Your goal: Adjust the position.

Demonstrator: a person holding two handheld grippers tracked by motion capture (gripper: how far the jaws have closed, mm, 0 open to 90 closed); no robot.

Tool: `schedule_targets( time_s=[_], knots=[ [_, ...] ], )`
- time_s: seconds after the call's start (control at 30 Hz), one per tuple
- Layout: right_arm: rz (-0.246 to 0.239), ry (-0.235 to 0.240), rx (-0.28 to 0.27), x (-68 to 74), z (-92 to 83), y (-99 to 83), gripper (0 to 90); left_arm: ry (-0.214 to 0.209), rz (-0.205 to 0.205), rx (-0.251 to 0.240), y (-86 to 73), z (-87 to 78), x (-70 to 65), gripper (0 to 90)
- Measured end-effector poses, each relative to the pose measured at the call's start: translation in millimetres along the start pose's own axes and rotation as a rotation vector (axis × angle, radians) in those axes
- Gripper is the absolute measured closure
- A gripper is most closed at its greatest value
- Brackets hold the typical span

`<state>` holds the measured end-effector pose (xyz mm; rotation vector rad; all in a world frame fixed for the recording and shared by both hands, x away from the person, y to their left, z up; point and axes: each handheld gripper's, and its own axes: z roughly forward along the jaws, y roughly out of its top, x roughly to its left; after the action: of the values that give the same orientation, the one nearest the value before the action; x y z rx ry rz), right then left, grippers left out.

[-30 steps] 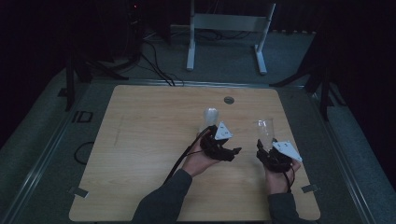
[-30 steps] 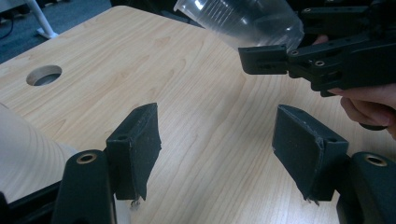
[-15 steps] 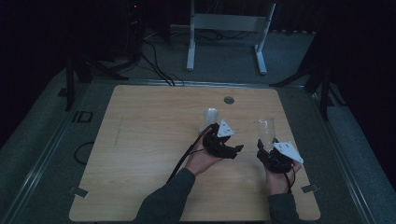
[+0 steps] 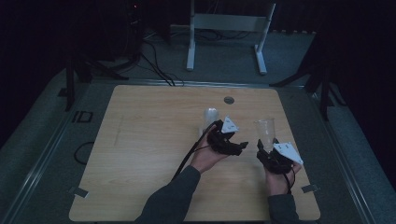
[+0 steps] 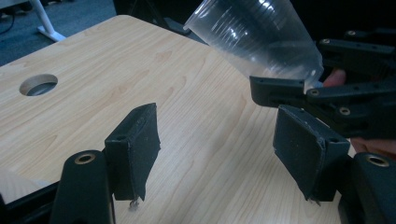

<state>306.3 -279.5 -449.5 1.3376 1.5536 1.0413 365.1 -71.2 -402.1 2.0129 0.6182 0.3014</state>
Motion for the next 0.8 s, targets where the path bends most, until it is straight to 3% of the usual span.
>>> schedule_targets(
  time_s=[0.4, 0.8],
  knots=[
    [0.009, -0.007, -0.02, 1.2, -3.0, 0.7, 41.7, -0.018, -0.022, 0.0, 11.9, 10.5, -1.5, 29.0],
    [0.012, -0.008, -0.032, 2.9, -3.1, -0.1, 41.6, -0.054, -0.074, -0.003, 23.3, 22.9, -2.4, 28.0]
  ],
)
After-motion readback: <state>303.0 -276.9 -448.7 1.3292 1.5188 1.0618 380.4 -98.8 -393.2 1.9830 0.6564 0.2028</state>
